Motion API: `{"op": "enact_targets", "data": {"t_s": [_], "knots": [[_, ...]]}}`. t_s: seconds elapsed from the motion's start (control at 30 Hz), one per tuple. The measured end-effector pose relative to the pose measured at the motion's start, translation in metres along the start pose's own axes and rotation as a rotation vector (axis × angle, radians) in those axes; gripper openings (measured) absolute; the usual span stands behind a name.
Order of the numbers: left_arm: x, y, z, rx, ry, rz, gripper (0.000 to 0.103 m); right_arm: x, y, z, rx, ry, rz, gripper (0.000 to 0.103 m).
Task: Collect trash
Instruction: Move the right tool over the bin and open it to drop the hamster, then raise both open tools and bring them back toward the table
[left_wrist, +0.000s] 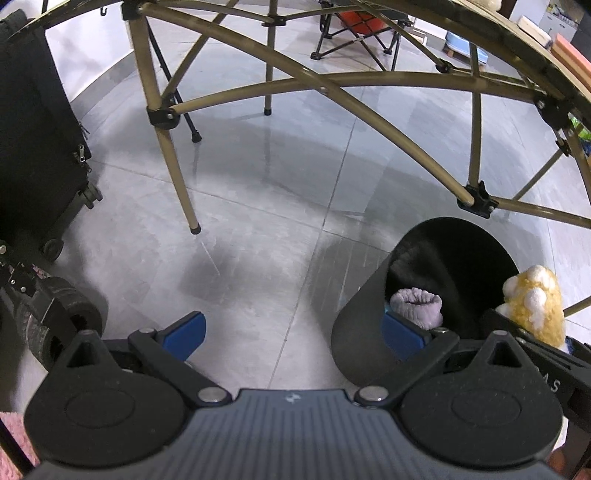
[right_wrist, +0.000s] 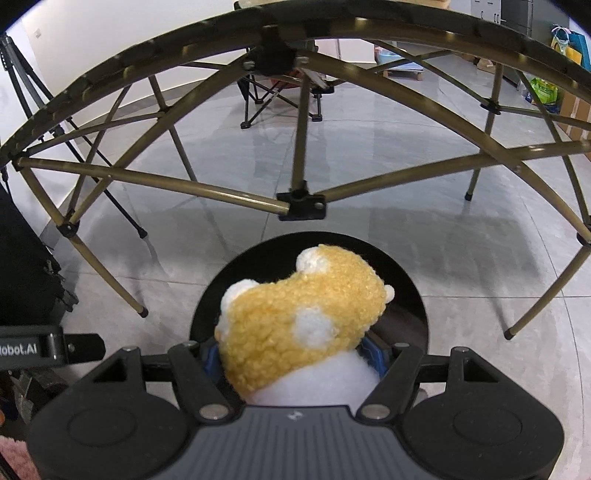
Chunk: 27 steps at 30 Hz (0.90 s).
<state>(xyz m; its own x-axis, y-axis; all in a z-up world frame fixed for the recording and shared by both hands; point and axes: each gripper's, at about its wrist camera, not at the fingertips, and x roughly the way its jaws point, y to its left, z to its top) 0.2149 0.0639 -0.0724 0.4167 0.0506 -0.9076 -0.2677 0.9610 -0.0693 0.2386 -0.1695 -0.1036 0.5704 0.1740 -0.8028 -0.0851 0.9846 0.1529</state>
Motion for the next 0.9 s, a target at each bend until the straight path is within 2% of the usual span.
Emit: {"op": "enact_targets", "data": {"t_s": [0.23, 0.6, 0.67, 0.73, 0.8, 0.9], "knots": [[0.001, 0.014, 0.001, -0.034, 0.001, 0.011, 0.103, 0.01, 0.012, 0.004, -0.011, 0.006, 0.012, 0.07], [0.003, 0.021, 0.001, -0.047, 0.006, 0.013, 0.103, 0.015, 0.008, 0.005, 0.014, 0.017, 0.017, 0.073], [0.003, 0.021, 0.001, -0.048, 0.007, 0.015, 0.103, 0.015, 0.007, 0.006, 0.028, 0.019, 0.026, 0.081], [0.002, 0.021, 0.002, -0.05, 0.009, 0.016, 0.103, 0.014, 0.006, 0.006, 0.031, 0.008, 0.024, 0.098], [0.003, 0.02, 0.002, -0.05, 0.009, 0.017, 0.103, 0.013, 0.005, 0.006, 0.029, 0.0, 0.016, 0.103], [0.002, 0.02, 0.002, -0.049, 0.007, 0.016, 0.103, 0.014, 0.004, 0.006, 0.034, 0.001, 0.01, 0.103]]}}
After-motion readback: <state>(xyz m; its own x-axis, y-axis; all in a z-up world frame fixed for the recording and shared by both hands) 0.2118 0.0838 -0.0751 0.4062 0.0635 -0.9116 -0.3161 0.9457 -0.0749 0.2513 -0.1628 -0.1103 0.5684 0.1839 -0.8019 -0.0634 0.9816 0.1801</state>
